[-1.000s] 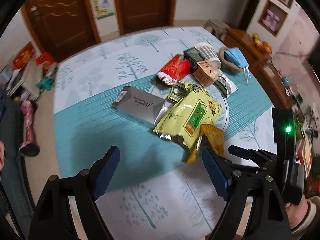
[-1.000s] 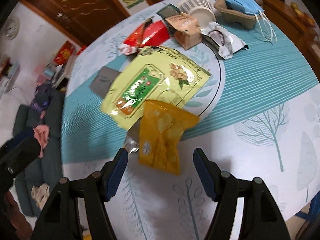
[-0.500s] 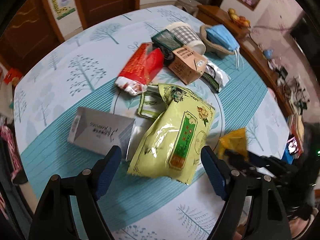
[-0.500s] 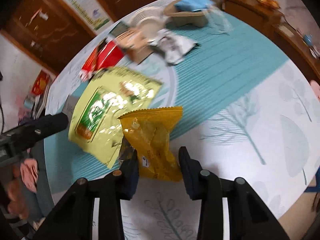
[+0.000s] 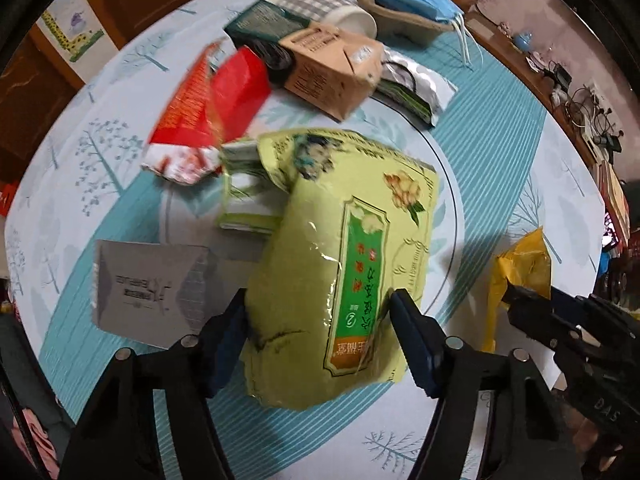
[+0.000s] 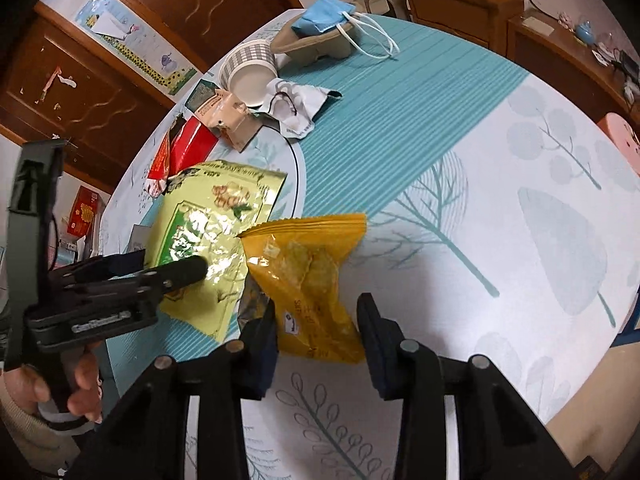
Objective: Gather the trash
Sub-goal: 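Grasp the yellow snack bag with the right tool while the left tool grasps the green bag, then lift both bags and carry them toward the trash bin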
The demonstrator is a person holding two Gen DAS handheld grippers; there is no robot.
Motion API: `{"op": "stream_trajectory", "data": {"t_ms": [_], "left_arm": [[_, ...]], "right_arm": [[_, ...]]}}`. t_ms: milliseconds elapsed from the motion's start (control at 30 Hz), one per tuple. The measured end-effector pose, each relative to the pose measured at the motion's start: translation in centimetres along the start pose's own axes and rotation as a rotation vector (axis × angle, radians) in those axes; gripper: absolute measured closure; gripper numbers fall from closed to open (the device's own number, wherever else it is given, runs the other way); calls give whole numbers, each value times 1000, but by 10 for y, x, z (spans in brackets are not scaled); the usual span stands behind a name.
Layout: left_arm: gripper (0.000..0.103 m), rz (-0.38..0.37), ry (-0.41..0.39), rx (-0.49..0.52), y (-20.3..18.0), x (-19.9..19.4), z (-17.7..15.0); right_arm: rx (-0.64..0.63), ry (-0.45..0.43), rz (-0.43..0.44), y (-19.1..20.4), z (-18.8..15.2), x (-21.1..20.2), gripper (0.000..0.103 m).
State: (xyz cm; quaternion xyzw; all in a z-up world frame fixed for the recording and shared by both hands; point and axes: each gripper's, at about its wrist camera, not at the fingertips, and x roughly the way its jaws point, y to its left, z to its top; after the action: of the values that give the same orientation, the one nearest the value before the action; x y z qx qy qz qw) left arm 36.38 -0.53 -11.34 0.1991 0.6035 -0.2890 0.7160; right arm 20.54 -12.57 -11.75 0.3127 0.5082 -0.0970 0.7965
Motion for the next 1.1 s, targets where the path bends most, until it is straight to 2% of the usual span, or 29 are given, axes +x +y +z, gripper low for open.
{"op": "stream_trajectory", "data": {"t_ms": [67, 167, 200, 300, 500, 633, 867, 1100], "left_arm": [[40, -7, -5, -4, -1, 2, 0], [52, -17, -29, -8, -4, 0, -2], [64, -9, -33, -12, -5, -1, -4], [92, -32, -27, -59, -1, -6, -6], [94, -26, -28, -89, -8, -19, -20], [95, -52, -45, -114, -21, -42, -33], [95, -99, -93, -162, -49, -81, -57], [95, -89, -124, -225, -84, -113, -79]], "right_arm": [[1, 1, 1, 2, -1, 2, 66], [10, 5, 6, -2, -5, 1, 67], [15, 5, 9, -3, -6, 0, 67], [22, 6, 18, -7, -8, -3, 68], [8, 11, 28, -13, -15, -19, 72], [-3, 6, 33, -18, -17, -35, 73], [-51, 8, 54, -36, -21, -67, 74], [-127, 26, 114, -64, -25, -96, 76]]}}
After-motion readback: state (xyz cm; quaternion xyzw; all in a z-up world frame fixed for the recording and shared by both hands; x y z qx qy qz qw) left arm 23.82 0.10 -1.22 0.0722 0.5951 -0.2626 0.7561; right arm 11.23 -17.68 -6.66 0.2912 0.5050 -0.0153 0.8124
